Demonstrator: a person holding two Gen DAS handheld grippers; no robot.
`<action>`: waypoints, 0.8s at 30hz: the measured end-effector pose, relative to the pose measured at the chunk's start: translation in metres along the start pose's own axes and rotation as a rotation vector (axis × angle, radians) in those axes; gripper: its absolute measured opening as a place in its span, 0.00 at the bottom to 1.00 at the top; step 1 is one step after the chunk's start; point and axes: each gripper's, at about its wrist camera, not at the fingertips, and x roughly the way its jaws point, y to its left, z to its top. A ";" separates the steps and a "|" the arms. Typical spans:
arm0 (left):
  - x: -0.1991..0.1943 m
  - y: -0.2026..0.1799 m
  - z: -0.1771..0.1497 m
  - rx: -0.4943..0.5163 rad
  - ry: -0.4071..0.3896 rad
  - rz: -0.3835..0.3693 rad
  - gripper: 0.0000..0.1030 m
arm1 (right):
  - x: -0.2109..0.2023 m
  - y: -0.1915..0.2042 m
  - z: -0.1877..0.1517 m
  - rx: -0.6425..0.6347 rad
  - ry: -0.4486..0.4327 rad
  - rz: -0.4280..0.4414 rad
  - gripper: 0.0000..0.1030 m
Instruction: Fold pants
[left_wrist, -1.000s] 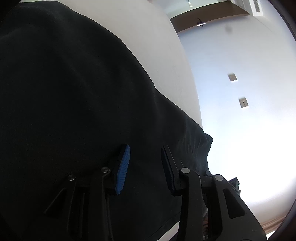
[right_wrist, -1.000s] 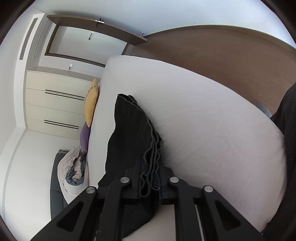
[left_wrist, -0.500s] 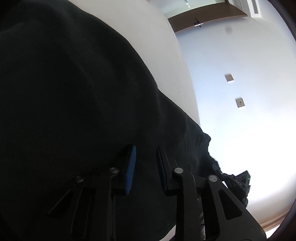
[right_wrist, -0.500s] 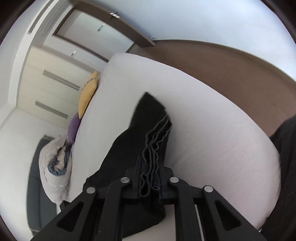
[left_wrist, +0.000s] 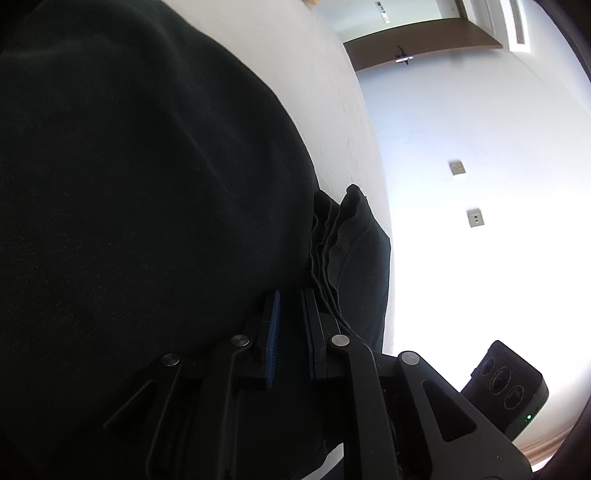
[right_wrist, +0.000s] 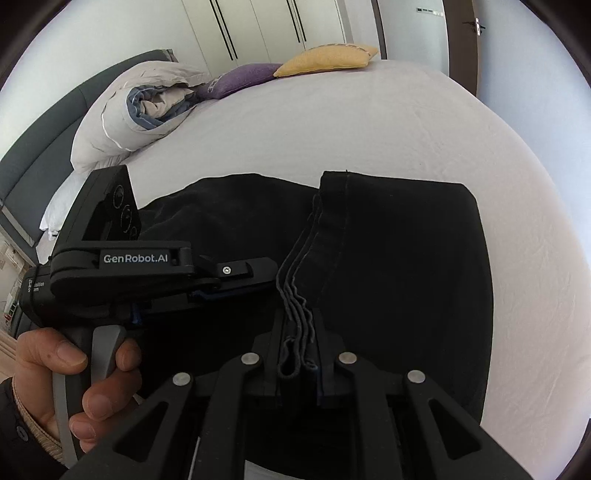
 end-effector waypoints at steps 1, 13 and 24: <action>-0.001 -0.005 -0.001 0.012 0.002 0.000 0.28 | -0.001 0.000 -0.002 -0.001 -0.007 0.004 0.13; -0.007 -0.030 0.012 -0.021 0.003 -0.075 1.00 | -0.024 0.009 -0.014 -0.084 -0.082 -0.021 0.13; 0.006 -0.035 0.019 0.023 0.075 0.019 0.37 | -0.037 0.039 -0.022 -0.176 -0.100 -0.035 0.13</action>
